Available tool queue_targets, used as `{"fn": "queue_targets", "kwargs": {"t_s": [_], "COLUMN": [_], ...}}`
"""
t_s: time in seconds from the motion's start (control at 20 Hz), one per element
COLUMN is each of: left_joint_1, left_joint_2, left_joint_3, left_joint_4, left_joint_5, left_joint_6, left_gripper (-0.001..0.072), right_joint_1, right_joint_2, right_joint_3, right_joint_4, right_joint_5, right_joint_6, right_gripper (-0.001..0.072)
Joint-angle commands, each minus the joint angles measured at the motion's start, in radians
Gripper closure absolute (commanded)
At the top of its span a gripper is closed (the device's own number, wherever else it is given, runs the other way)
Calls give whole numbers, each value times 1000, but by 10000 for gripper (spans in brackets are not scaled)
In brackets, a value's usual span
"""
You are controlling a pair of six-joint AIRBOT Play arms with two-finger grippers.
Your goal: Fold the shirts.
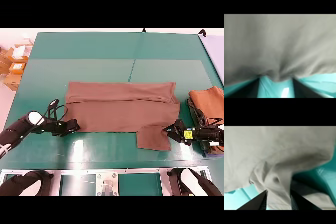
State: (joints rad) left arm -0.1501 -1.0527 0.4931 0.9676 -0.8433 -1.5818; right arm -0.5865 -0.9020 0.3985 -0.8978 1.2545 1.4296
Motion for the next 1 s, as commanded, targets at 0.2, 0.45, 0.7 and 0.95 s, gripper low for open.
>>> {"fn": "queue_targets", "kwargs": {"t_s": [0.2,0.45,0.7,0.95], "left_joint_1": [0,0,0,0], "left_joint_2": [-1,0,0,69], "left_joint_3": [-44,13,124,187], "left_joint_4": [60,42,130,162], "left_joint_5": [-74,-73,-192,-402], "left_joint_6": [-97,-84,-89,-105], "left_gripper": [242,243,242,243], "right_joint_1": [-146,-145,-145,-145], "right_joint_2": [10,-58,-166,-166], "right_joint_3": [-38,-45,-53,-53], "right_joint_4": [-48,11,124,123], "right_joint_5": [8,-13,-42,-57], "right_joint_6": [12,-35,-153,-156], "right_gripper": [317,317,317,317]}}
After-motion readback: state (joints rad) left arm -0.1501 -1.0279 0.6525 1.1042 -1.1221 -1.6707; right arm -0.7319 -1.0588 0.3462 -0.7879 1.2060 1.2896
